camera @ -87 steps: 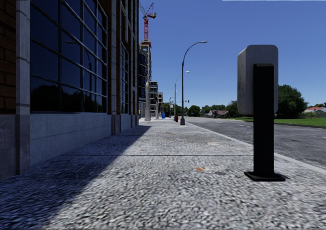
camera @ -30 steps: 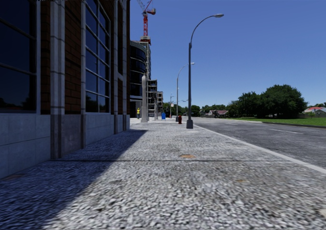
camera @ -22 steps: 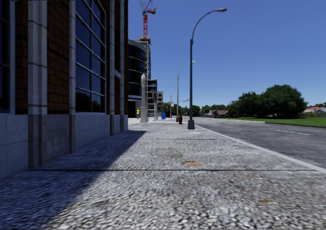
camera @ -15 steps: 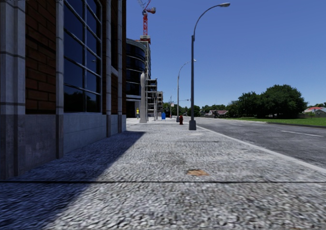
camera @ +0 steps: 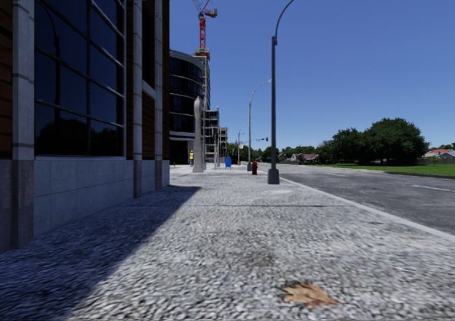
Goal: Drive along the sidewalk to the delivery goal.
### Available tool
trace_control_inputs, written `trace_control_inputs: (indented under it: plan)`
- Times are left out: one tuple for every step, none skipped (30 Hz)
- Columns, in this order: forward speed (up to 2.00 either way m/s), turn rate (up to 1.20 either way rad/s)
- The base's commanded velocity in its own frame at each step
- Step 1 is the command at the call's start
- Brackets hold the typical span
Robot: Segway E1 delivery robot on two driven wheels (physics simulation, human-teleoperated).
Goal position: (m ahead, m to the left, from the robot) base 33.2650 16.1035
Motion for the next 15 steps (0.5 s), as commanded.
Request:
trace_control_inputs:
  plan:
    - [2.00, 0.00]
    - [2.00, 0.00]
    - [2.00, 0.00]
    - [2.00, 0.00]
    - [2.00, 0.00]
    - [2.00, 0.00]
    - [2.00, 0.00]
    - [2.00, 0.00]
    - [2.00, 0.00]
    - [2.00, 0.00]
    - [2.00, 0.00]
    - [2.00, 0.00]
    - [2.00, 0.00]
    - [2.00, 0.00]
    - [2.00, 0.00]
